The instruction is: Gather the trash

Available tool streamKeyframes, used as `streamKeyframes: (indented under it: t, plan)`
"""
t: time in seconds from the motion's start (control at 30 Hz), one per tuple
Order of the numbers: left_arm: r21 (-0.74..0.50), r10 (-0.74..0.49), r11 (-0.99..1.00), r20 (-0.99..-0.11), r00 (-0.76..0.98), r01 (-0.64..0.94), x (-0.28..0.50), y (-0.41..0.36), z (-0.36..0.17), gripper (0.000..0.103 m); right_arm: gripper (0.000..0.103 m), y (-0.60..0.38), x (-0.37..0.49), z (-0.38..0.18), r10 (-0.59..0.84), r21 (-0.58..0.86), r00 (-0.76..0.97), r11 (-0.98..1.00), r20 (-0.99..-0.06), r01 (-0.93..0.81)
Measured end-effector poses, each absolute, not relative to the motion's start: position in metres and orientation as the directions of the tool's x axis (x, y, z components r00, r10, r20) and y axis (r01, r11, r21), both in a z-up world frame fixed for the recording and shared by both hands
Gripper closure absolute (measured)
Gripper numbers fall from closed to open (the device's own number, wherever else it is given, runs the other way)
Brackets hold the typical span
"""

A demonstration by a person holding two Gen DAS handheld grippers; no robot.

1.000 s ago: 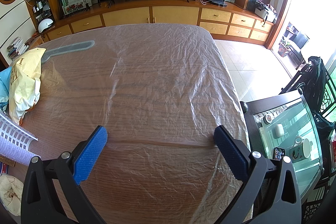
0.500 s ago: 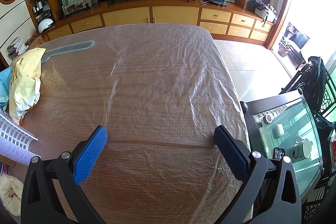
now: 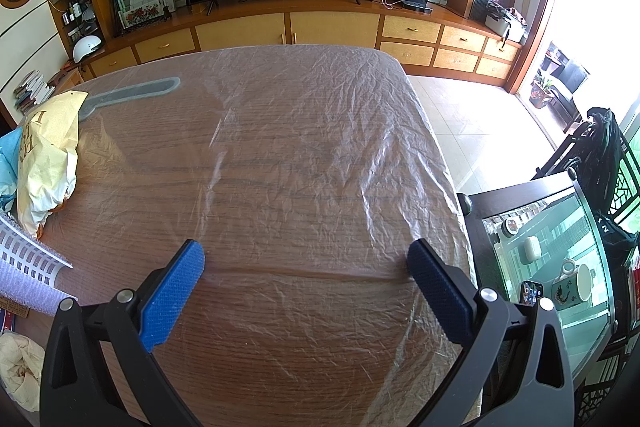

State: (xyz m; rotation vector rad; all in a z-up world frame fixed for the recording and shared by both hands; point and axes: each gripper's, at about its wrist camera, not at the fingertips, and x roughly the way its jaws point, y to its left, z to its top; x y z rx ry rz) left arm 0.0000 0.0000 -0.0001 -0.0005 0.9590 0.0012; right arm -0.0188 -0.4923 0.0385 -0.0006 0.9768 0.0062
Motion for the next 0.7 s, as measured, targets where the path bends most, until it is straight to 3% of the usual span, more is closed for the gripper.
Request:
streamKeyframes:
  t: [0.7]
  plan:
    - [0.000,0.001,1.000,-0.819,0.574,-0.002,0.0032,-0.0017,-0.0007,0.001,0.004,-0.4922,-0.0191,0.0383,0.005,0.002,0.560,1.000,-0.829,-0.006]
